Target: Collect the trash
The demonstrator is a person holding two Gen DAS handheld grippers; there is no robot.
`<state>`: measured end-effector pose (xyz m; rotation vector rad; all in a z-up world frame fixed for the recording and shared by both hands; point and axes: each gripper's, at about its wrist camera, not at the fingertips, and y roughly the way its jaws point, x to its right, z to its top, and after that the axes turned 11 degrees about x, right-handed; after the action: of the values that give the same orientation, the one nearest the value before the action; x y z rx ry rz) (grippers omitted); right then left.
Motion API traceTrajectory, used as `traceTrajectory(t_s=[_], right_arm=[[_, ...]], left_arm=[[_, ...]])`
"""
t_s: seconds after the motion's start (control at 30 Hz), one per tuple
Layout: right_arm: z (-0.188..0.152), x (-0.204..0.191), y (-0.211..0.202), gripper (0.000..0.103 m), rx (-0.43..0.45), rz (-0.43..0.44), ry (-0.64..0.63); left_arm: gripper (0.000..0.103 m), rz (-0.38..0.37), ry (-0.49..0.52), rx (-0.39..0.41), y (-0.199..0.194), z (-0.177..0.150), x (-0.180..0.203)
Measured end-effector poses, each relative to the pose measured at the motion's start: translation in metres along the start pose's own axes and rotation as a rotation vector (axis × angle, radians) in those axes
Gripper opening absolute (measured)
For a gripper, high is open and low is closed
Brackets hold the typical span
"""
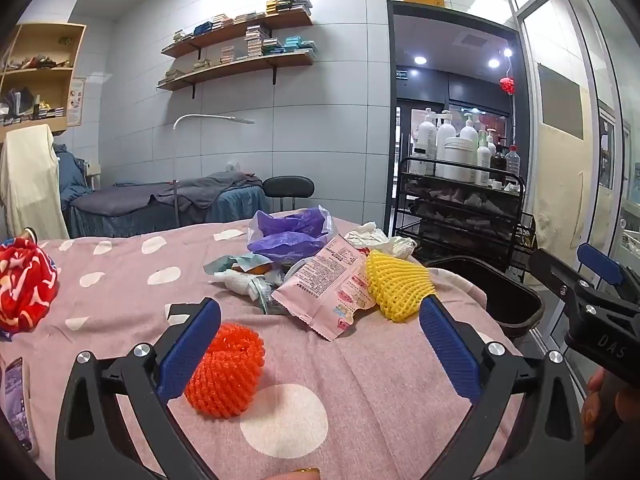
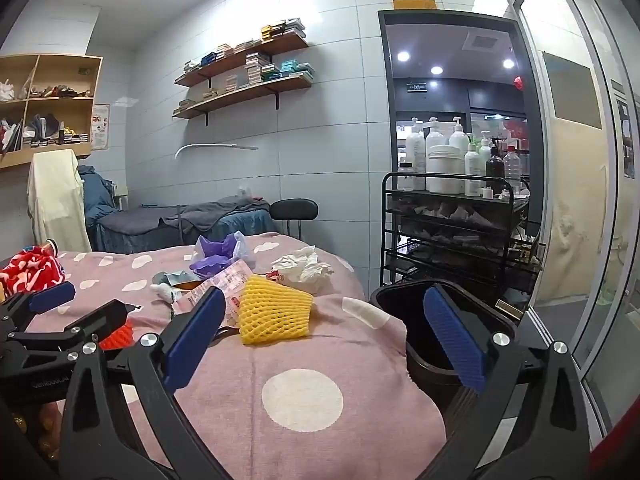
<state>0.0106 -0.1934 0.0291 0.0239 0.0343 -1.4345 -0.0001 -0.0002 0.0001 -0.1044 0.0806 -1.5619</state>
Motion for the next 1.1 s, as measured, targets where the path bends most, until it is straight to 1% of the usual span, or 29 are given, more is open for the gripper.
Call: traceTrajectory(t_s=[0.23, 0.27, 1.1], right_arm=[[0.0022, 0.0013, -0.006, 0.098, 0.008, 0.002, 0.012], [-0.0005, -0.0007, -0.0004, 0.098, -0.005, 0.002, 0.01], [-0.0024, -0.001, 0.0027, 0.098, -0.019, 0.019, 0.017]], left_arm=[[0.098, 0.005, 0.001, 0.005, -0.0003, 0.0004, -0.0001], [0.098, 0.004, -0.001, 0.005, -0.0027, 0.0027, 0.0011], [0.098, -0.003, -0.015, 0.007, -0.0039, -0.0018, -0.0002]])
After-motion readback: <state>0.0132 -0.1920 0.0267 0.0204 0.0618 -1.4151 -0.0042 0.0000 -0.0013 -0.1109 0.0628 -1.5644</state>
